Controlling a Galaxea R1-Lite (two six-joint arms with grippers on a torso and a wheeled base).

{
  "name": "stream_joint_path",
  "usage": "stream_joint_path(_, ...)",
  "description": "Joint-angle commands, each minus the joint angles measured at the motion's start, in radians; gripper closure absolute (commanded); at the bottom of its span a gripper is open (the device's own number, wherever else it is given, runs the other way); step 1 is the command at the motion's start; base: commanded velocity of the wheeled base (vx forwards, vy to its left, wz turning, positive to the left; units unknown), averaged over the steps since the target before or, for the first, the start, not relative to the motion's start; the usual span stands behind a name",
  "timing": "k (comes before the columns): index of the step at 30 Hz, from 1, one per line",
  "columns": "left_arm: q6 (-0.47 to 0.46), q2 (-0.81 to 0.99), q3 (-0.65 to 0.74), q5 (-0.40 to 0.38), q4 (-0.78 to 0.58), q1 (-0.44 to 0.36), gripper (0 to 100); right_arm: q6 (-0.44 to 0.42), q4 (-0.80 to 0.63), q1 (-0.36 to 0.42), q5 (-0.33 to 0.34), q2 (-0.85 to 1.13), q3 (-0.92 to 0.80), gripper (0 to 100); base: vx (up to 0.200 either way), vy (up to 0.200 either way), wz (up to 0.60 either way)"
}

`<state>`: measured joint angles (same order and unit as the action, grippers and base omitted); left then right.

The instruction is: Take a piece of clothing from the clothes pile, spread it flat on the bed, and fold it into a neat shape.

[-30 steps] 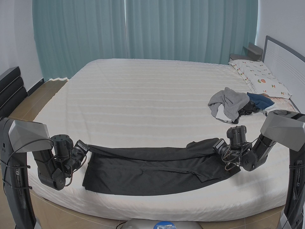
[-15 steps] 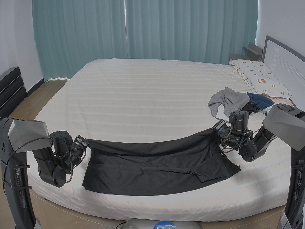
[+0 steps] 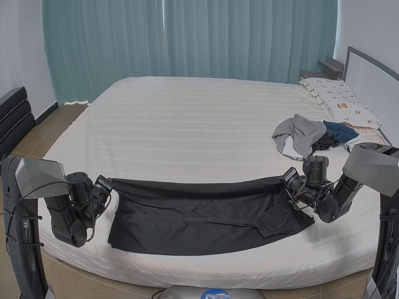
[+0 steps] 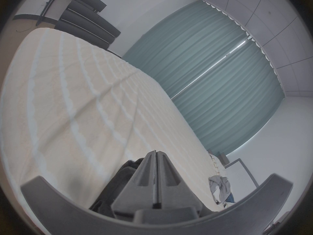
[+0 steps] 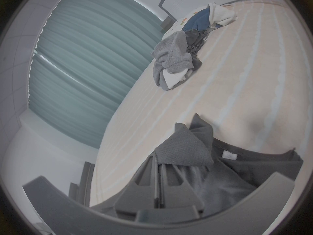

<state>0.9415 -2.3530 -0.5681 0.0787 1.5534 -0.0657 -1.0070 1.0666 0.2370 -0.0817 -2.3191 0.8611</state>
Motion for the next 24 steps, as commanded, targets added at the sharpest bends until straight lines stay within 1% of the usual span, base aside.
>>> stream_joint_path(1, -0.012, -0.023, 0.097, -0.002, 0.017, 0.003, 100, 0.085, 0.118, 0.004, 0.010, -0.002, -0.175, 100, 0.000, 0.000, 0.00)
stream_joint_path(4, -0.069, -0.023, 0.139, -0.017, 0.017, 0.006, 100, 0.114, 0.170, 0.010, 0.014, -0.019, -0.252, 100, 0.000, 0.000, 0.00)
stream_joint_path(8, -0.130, -0.035, 0.157, -0.019, 0.017, 0.009, 100, 0.131, 0.193, 0.024, 0.016, -0.062, -0.286, 100, 0.000, 0.000, 0.00)
stream_joint_path(13, -0.138, -0.055, 0.162, -0.019, 0.017, 0.011, 100, 0.133, 0.227, 0.027, 0.016, -0.097, -0.298, 100, 0.000, 0.000, 0.00)
stream_joint_path(24, -0.138, -0.057, 0.188, -0.020, 0.017, 0.009, 100, 0.131, 0.233, 0.025, 0.017, -0.098, -0.297, 100, 0.000, 0.000, 0.00)
